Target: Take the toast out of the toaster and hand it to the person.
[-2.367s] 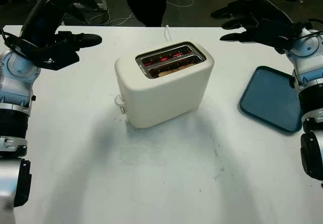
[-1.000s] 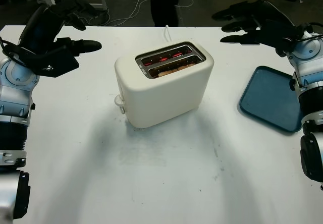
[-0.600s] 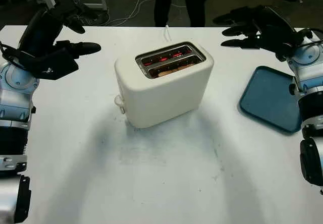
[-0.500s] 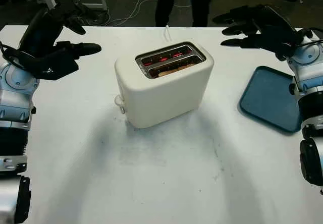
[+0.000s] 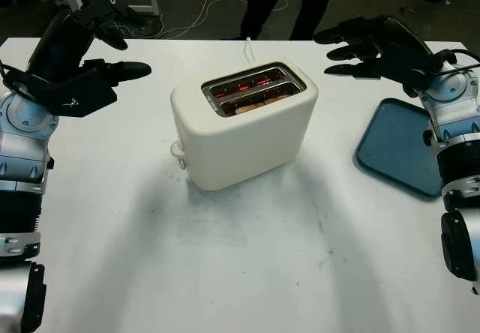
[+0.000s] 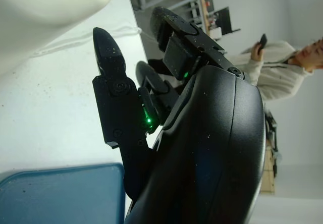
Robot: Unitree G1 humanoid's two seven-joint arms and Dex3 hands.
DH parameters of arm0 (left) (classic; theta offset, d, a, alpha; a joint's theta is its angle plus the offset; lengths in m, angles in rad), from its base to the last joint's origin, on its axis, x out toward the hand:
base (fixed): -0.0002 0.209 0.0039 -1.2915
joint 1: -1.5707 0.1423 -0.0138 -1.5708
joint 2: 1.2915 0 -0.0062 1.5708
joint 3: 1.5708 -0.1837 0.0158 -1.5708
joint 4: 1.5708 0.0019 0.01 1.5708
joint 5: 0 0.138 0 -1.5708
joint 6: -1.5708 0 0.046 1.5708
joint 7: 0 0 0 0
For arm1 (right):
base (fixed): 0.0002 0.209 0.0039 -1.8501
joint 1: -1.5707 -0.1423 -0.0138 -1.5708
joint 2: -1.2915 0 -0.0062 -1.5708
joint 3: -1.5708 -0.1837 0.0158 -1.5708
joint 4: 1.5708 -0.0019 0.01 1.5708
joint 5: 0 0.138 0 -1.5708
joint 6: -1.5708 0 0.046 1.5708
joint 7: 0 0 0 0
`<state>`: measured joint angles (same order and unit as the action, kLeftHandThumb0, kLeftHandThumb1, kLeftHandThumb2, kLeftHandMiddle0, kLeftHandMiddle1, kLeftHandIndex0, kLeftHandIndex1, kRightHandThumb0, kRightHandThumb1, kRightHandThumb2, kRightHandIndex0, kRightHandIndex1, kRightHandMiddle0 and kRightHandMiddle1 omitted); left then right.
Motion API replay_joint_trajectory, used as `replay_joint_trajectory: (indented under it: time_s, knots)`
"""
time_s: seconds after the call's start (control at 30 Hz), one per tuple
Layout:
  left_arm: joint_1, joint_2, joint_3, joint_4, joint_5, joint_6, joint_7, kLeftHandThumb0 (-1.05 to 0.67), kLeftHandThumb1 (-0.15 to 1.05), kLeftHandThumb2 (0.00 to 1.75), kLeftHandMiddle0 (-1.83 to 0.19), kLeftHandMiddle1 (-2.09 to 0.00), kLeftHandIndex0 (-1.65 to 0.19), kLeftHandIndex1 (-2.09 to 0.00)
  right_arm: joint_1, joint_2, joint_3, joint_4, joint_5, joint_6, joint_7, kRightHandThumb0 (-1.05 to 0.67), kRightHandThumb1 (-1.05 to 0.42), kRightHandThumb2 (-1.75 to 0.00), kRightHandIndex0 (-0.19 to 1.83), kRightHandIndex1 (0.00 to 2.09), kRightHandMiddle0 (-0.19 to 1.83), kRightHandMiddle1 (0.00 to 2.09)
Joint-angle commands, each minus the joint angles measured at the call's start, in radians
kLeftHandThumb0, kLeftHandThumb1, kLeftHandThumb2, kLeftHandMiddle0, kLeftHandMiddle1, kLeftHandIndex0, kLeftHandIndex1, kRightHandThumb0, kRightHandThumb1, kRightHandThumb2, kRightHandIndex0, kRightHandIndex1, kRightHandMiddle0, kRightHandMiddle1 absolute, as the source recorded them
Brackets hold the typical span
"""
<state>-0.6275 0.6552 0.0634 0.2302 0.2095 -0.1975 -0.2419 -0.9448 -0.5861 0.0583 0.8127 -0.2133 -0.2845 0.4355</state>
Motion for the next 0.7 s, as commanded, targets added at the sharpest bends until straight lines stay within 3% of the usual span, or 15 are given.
replay_joint_trajectory:
  time_s: [0.0,0.67]
  knots:
    - [0.011,0.000,0.003,0.003,-0.006,-0.009,-0.008,-0.80,0.88,0.00,-0.35,-1.24,-0.27,-1.08,-0.003,0.001,-0.001,0.008,0.005,-0.011,-0.007,-0.35,-0.89,0.00,0.78,0.01,0.70,0.01]
    - [0.020,-0.001,0.004,-0.006,0.000,0.002,-0.011,-0.82,0.90,0.01,-0.34,-1.23,-0.26,-1.07,-0.003,0.000,0.007,-0.011,-0.004,0.012,-0.007,-0.34,-0.90,0.00,0.78,0.01,0.69,0.00]
